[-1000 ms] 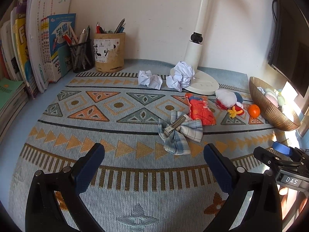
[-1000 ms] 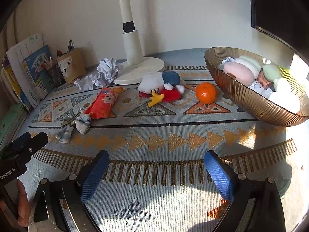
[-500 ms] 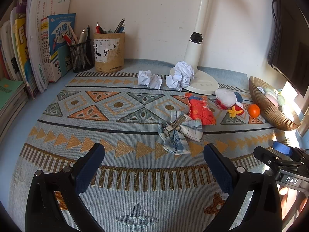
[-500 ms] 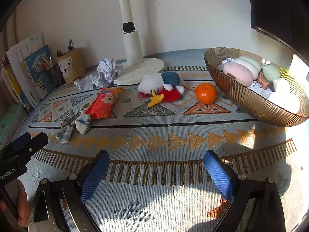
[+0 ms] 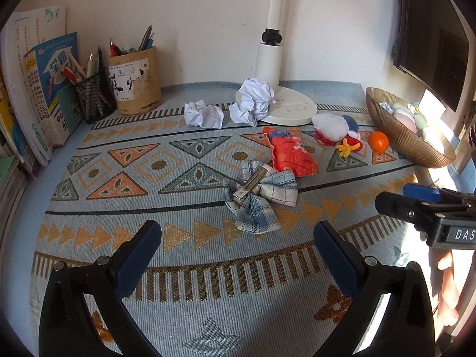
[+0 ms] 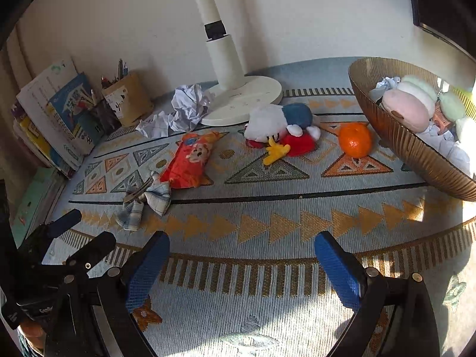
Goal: Organize objects
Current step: 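Grasp plaid cloth with clip with left tool while right grasps red snack bag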
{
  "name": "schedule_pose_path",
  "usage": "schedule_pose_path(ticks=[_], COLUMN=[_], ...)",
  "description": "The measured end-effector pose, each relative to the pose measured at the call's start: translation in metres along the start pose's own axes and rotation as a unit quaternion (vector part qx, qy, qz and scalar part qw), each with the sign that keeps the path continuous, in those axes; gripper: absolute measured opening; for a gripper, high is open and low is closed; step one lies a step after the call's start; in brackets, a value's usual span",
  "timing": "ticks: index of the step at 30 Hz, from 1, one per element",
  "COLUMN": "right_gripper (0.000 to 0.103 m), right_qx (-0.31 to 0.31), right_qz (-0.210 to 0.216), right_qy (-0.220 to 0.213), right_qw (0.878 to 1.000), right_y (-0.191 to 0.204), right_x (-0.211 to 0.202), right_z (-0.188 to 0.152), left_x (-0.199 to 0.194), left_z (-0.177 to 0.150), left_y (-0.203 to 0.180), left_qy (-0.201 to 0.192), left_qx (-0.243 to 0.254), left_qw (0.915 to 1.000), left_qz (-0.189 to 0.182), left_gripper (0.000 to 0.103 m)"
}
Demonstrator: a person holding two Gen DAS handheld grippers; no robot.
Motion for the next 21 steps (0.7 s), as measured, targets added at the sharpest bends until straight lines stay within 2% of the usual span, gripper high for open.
schedule_pose_path(ticks=[2, 4, 6, 7, 8, 10, 12, 14, 15, 16, 17, 18, 21], right_gripper=[0.098, 0.088, 0.075, 0.074, 0.074, 0.074, 0.074, 0.075, 0.073, 0.071, 0.063, 0.051, 0.035], right_qx=[0.011, 0.035, 0.038, 0.025, 0.012, -0.001, -0.001, -0.002, -0.005, -0.016, -0.029, -0.045, -0.078], right_qz=[0.007, 0.030, 0.044, 0.039, 0.033, 0.036, 0.042, 0.034, 0.028, 0.022, 0.014, 0.003, 0.000], right_qy=[0.028, 0.058, 0.068, 0.063, 0.058, 0.054, 0.059, 0.075, 0.069, 0.063, 0.061, 0.053, 0.038], right_qw=[1.000, 0.997, 0.996, 0.997, 0.998, 0.998, 0.997, 0.997, 0.997, 0.998, 0.998, 0.998, 0.996], right_y=[0.010, 0.020, 0.033, 0.038, 0.043, 0.052, 0.058, 0.060, 0.061, 0.064, 0.066, 0.067, 0.072], right_x=[0.014, 0.033, 0.052, 0.060, 0.067, 0.078, 0.089, 0.103, 0.107, 0.110, 0.113, 0.114, 0.114], right_z=[0.011, 0.019, 0.027, 0.032, 0.035, 0.037, 0.038, 0.036, 0.038, 0.040, 0.040, 0.041, 0.041], left_x=[0.009, 0.021, 0.037, 0.044, 0.051, 0.060, 0.060, 0.062, 0.062, 0.062, 0.061, 0.061, 0.059], left_z=[0.004, 0.008, 0.007, 0.006, 0.005, 0.003, 0.004, 0.002, 0.003, 0.002, 0.002, 0.003, 0.004], left_y=[-0.006, -0.009, -0.011, -0.011, -0.011, -0.010, -0.014, -0.021, -0.023, -0.025, -0.024, -0.021, -0.018], left_qy=[0.022, 0.022, 0.033, 0.046, 0.059, 0.070, 0.069, 0.070, 0.060, 0.062, 0.061, 0.058, 0.050], left_qx=[0.041, 0.081, 0.089, 0.075, 0.058, 0.032, 0.047, 0.082, 0.084, 0.078, 0.067, 0.062, 0.057], left_qw=[0.9988, 0.9964, 0.9951, 0.9950, 0.9947, 0.9939, 0.9942, 0.9927, 0.9931, 0.9927, 0.9929, 0.9936, 0.9947], left_qz=[-0.014, -0.012, -0.028, -0.045, -0.062, -0.079, -0.069, -0.054, -0.056, -0.069, -0.078, -0.075, -0.069], left_gripper=[0.102, 0.102, 0.093, 0.080, 0.076, 0.076, 0.076, 0.076, 0.075, 0.066, 0.060, 0.055, 0.026])
Point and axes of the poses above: each gripper's, at about its wrist camera, not at the fingertips, and x roughly the way its jaws point, y to its left, z to its top, the point moved 8 cm from there along x, roughly the way its jaws point, and after that the axes turned 11 degrees about -y, right-handed, at the moved point
